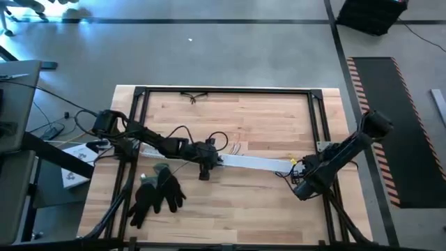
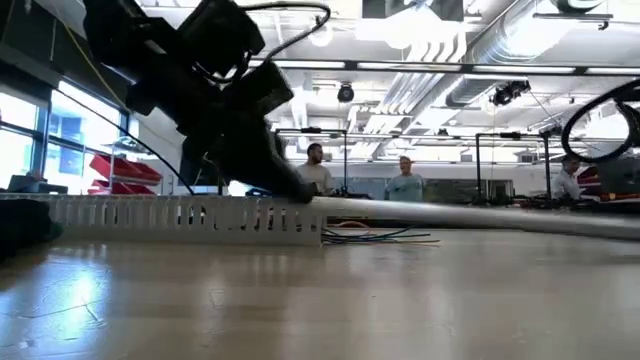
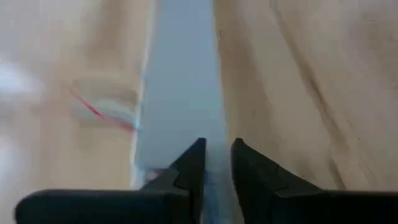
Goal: Ziptie cables
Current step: Close the white cable duct
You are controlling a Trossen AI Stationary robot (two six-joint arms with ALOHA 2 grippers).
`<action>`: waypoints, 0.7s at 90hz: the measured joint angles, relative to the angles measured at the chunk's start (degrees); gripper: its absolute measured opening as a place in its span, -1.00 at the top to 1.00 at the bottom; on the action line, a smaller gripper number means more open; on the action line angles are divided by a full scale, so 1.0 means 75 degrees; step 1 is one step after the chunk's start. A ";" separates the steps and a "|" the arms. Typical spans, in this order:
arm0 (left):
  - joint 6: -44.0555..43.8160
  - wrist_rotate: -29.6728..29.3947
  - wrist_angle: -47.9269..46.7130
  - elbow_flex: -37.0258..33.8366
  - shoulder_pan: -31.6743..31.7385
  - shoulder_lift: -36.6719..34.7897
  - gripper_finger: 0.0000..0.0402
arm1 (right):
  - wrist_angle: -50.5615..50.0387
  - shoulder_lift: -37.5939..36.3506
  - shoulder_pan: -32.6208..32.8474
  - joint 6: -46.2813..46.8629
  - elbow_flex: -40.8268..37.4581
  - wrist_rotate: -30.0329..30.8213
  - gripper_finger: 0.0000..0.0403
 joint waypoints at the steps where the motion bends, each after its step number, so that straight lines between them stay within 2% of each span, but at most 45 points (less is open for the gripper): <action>1: -0.0007 -0.0006 -0.0035 0.0012 -0.0001 -0.0001 0.70 | 0.0001 -0.0001 0.0000 -0.0003 -0.0004 0.0008 1.00; 15: -0.0042 -0.0061 -0.0206 0.0026 0.0014 -0.0022 0.70 | -0.0356 0.0007 0.0000 -0.0114 0.0228 0.0186 1.00; 21: -0.0036 -0.0069 -0.0211 0.0029 0.0015 -0.0025 0.70 | -0.0501 -0.0087 -0.0010 -0.0195 0.0307 0.0567 1.00; 41: -0.0039 -0.0072 -0.0196 0.0029 0.0010 -0.0025 0.70 | -0.0411 -0.0227 0.0026 -0.0392 0.0346 0.1119 1.00; 63: -0.0038 -0.0005 -0.0001 0.0003 0.0016 -0.0019 0.70 | -0.0609 -0.0297 0.0026 -0.1562 0.0936 0.1426 0.99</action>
